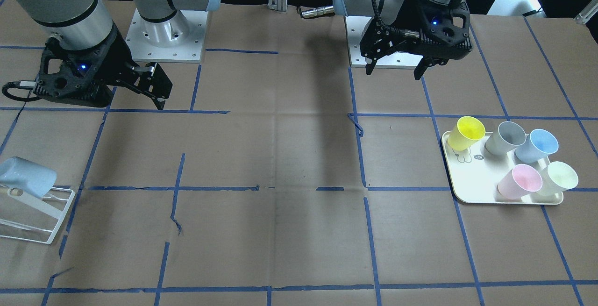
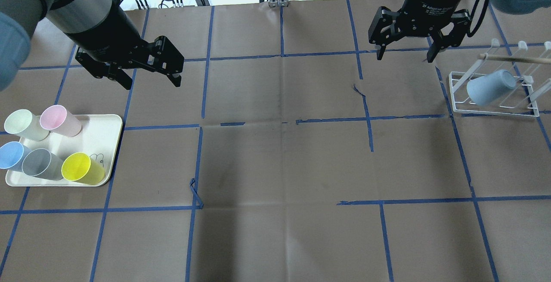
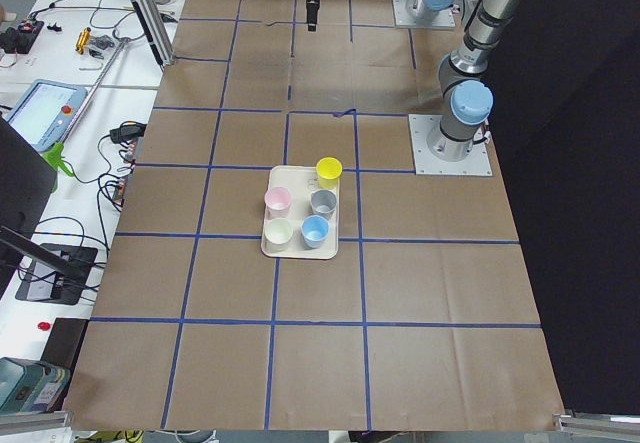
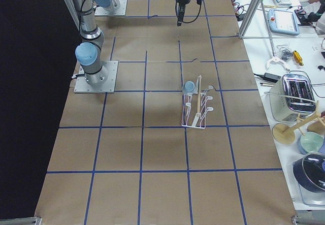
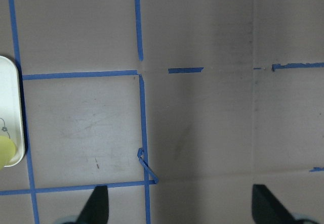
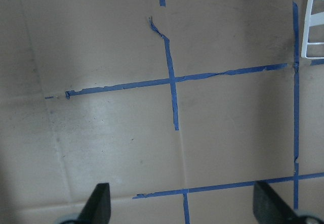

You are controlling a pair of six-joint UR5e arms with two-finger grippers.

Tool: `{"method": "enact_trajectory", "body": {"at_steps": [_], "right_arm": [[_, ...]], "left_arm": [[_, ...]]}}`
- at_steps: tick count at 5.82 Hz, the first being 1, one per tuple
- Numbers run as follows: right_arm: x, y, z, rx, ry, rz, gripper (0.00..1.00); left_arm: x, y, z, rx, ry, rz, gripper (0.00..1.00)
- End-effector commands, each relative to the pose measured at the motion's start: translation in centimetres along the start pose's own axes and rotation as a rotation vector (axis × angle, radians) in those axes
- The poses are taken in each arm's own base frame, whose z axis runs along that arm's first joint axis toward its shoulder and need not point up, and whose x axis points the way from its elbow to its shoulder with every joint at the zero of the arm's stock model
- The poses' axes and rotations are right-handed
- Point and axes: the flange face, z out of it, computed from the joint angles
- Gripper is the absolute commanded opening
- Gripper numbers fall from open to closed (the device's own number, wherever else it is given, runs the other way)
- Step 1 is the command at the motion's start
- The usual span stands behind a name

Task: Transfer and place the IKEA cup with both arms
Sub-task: 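Move the right gripper toward the light blue cup on the wire rack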

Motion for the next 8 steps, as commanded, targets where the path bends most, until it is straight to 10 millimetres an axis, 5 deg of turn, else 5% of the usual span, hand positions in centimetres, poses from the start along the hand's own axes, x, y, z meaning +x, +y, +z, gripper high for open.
{"method": "enact_trajectory", "body": {"at_steps": [1,4,5,7,8], "right_arm": [[0.0,-0.1,0.1,0.008,0.001,0.0,1.0],[0.1,-0.3,0.5,-0.008,0.005,0.0,1.0],[2.6,-1.8,0.7,0.002,0.006,-0.09,1.0],[17.8,-7.9,3.3,0.034,0.0,-0.211,1.0],[22.7,-9.4,4.6,0.055,0.012,-0.267,1.0]], "left_arm": [[0.0,0.0,0.0,0.0,-0.003,-0.001,0.99],[0.0,0.3,-0.3,0.005,-0.004,-0.001,0.99],[0.0,0.3,-0.3,0.005,-0.004,0.0,0.99],[0.0,0.3,-0.2,0.003,-0.002,-0.001,0.99],[0.0,0.3,-0.2,0.003,0.0,-0.001,0.99]]}}
